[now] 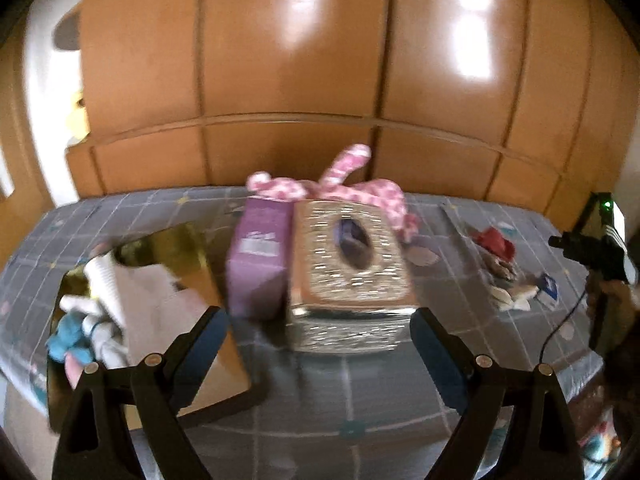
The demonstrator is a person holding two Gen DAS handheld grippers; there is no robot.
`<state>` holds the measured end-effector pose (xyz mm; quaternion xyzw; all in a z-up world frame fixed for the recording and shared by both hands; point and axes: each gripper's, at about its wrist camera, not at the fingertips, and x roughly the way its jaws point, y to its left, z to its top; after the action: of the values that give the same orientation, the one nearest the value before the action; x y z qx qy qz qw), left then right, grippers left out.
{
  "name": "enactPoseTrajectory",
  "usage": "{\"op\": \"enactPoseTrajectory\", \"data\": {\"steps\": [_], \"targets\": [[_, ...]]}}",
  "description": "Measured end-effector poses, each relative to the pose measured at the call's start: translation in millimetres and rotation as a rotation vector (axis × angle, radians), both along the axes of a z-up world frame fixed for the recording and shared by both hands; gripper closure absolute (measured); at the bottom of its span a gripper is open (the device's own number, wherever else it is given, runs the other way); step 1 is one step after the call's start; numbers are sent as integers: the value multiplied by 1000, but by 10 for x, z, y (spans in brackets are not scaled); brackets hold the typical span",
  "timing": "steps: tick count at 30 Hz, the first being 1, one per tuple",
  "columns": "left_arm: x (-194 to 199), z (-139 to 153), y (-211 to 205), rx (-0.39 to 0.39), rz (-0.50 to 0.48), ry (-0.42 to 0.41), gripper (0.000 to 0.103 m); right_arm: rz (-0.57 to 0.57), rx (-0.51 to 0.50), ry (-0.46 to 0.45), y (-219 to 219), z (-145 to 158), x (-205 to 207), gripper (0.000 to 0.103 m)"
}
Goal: Organize soft objects
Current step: 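Move both tools back to the remaining items on the bed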
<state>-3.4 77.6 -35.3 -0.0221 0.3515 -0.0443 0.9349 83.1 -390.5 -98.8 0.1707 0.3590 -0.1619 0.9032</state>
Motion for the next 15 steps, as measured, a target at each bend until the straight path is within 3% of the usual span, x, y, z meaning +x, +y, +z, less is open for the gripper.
{"op": "enactPoseTrajectory", "data": {"steps": [4, 7, 15], "targets": [[109, -35, -370, 29, -100, 17, 10, -161, 160, -17, -447, -143, -140, 53], [188, -93, -651, 29, -178, 32, 10, -217, 215, -36, -593, -169, -187, 53], [434, -339, -1522, 106, -403, 65, 10, -224, 318, -46, -637, -254, -191, 53]]}}
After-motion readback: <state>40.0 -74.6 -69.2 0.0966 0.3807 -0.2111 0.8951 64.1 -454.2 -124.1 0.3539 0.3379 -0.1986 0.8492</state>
